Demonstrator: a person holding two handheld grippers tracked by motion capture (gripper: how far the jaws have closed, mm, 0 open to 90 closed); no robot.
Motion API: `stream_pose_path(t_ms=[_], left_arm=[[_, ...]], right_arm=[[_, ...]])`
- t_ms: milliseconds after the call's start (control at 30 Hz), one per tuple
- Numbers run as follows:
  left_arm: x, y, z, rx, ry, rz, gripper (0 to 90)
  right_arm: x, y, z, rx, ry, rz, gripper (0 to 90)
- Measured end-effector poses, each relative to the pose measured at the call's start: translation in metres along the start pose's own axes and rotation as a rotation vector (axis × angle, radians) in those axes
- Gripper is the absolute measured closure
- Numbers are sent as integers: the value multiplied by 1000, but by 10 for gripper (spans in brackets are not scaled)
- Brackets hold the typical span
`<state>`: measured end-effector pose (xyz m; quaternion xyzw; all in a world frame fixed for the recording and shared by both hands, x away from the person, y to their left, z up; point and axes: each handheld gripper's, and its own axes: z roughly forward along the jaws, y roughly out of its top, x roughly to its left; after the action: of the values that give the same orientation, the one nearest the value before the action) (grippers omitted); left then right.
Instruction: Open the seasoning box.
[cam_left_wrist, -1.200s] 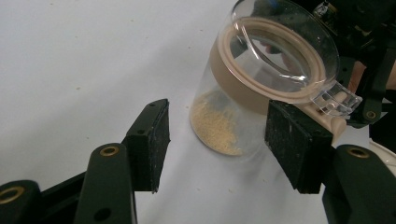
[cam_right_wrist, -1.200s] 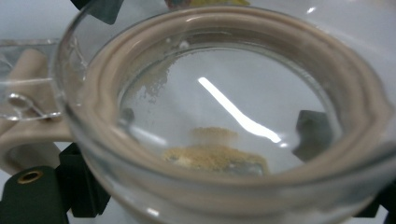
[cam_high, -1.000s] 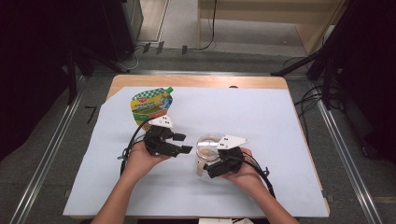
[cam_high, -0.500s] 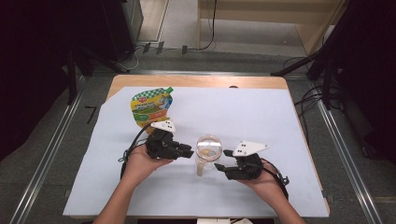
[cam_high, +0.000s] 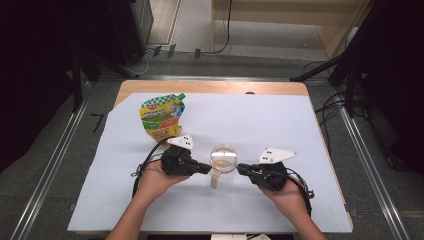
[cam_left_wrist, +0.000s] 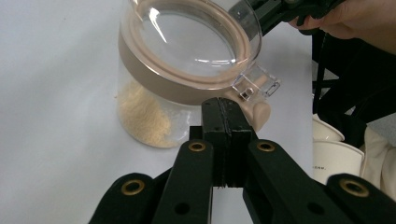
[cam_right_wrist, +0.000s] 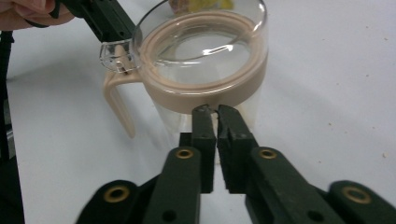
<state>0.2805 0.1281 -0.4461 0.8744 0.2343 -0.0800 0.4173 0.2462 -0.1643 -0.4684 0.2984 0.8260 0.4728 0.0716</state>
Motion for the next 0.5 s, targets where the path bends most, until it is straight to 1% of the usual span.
stream_pose_path(t_ms=[100,133,200,233,267,333,400,500], left_arm=[[-1,1,2,0,0,9,900],[-2,1,3,3,0,15,900],[-4,2,6,9,-1,22,900],[-5,2,6,12,8,30,900],[-5,2,6,13,8,29,900],[-5,2,6,9,6,21,900],[-7,2,7,9,11,25,900],[-8,3,9,-1,1,28,900]], right_arm=[[2,0,0,2,-2,-1,900],[2,1,0,3,0,3,900],[0,1,0,2,-13,15,900],[-1,0,0,-2,-11,20,900],[-2,0,0,1,-10,25,900],[-2,0,1,2,-17,19,900],[-3,-1,1,3,-20,22,900],[-3,-1,2,5,-33,17,900]])
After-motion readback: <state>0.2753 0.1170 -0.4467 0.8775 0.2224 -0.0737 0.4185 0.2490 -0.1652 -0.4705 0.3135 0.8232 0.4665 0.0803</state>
